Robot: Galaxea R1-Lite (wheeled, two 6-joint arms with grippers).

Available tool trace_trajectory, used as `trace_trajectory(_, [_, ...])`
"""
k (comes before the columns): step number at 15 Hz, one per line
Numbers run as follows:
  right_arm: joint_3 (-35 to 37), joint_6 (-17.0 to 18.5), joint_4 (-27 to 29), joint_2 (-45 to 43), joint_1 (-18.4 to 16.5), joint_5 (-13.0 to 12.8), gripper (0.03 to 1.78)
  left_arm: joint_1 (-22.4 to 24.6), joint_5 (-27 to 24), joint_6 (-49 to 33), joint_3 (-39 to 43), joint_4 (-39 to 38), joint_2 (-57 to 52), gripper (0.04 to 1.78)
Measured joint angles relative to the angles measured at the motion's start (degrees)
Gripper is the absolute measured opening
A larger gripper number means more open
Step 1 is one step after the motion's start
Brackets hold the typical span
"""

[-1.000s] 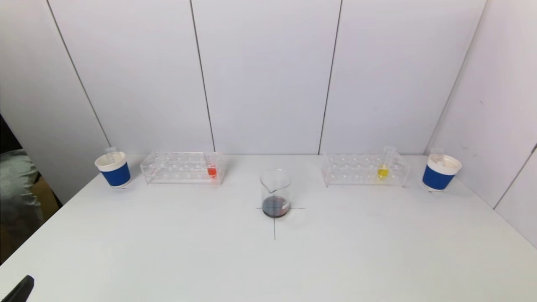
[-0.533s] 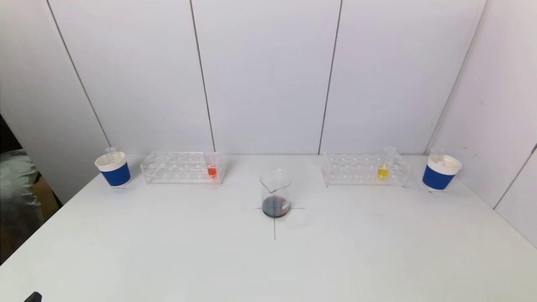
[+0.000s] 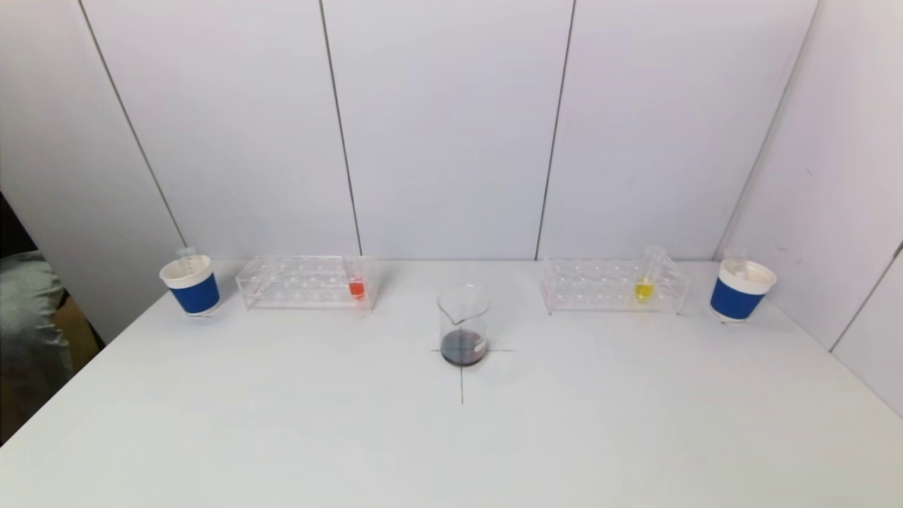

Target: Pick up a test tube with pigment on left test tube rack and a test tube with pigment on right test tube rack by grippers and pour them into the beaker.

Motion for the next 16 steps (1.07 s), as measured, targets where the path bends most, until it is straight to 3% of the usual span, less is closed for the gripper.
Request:
trace_trajectory(8, [0.0,0.01,0.0,0.0,0.0,0.0,1.77,0.05,5.17,6.02,6.14,-2.84,-0.99,1.76])
trace_trajectory(11, [0.0,0.0,0.0,0.0,-0.02,0.0,1.77,0.09,4.85,8.84,7.14,-4.41,-0.99,1.76])
trace_trajectory(16, [0.0,0.01,0.0,0.0,0.0,0.0,1.77,0.07,5.0,3.99,7.3,-4.89,-0.99,1.76])
